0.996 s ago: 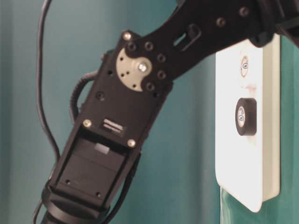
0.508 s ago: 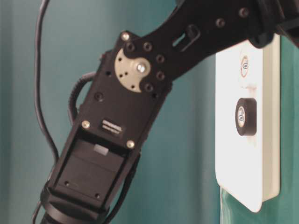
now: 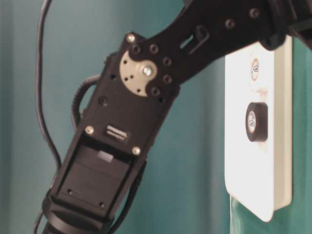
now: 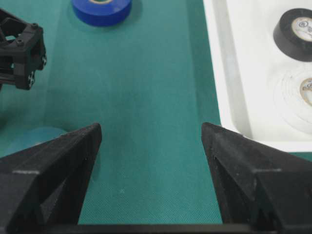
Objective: Pick up the tape from a random location and place it into the white case.
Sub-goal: 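Lower the left gripper into the yellow roll's hole and close, then lift the yellow roll with the left gripper toward the white tray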
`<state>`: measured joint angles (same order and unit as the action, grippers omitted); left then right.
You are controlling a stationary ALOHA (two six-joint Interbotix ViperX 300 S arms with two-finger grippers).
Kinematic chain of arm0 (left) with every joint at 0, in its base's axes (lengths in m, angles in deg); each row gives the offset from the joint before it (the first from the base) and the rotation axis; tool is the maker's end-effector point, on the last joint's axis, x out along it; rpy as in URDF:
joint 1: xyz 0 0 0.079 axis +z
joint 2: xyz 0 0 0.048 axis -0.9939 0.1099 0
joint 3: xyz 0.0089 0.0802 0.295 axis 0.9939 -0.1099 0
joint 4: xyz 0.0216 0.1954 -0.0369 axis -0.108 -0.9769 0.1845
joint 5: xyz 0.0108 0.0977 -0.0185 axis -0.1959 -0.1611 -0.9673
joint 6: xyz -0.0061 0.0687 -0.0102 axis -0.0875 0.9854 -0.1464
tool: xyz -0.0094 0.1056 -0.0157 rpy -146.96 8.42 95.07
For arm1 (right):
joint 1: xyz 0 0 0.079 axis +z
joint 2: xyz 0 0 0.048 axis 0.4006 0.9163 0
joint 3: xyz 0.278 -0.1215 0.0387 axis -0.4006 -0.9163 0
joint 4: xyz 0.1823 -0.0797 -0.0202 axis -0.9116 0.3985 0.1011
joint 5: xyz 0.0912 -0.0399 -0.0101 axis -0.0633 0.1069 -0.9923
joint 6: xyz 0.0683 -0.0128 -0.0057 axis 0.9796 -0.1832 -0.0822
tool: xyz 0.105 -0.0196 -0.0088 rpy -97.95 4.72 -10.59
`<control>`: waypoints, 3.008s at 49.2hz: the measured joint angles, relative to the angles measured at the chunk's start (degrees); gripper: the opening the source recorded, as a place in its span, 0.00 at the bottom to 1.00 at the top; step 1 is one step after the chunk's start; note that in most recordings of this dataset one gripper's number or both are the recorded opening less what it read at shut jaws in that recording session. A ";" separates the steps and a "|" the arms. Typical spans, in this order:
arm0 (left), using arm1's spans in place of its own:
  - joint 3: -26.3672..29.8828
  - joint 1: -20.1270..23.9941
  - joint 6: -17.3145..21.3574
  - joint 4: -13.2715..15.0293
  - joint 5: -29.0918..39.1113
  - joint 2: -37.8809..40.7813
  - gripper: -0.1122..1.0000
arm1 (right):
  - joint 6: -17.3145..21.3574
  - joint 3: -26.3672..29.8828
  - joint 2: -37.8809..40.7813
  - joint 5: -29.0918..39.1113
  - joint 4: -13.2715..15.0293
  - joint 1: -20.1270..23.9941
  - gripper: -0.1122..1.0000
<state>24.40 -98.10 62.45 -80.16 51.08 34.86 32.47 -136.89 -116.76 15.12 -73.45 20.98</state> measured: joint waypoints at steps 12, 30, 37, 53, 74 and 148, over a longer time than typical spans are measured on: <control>0.00 -0.09 0.00 0.09 0.09 0.00 0.32 | 0.00 0.00 0.00 0.00 0.00 0.00 0.81; 0.00 -0.35 0.18 0.09 2.72 -4.04 0.32 | 0.00 0.00 0.00 0.00 0.00 0.00 0.81; 0.00 -0.35 0.26 0.09 3.96 -7.82 0.32 | 0.00 0.00 0.00 0.00 0.00 0.00 0.81; 0.00 -0.35 0.35 0.00 7.38 -15.64 0.32 | 0.00 0.00 0.00 -0.09 0.00 0.00 0.81; 2.02 -0.79 0.79 -0.09 11.43 -19.95 0.32 | 0.00 0.00 0.00 0.00 0.00 0.00 0.81; -1.05 2.02 2.02 -0.18 12.48 -23.82 0.32 | 0.00 0.00 0.00 -0.09 0.00 0.00 0.81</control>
<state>23.35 -96.08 64.47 -80.33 63.56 11.05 32.47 -136.89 -116.76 15.04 -73.45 20.98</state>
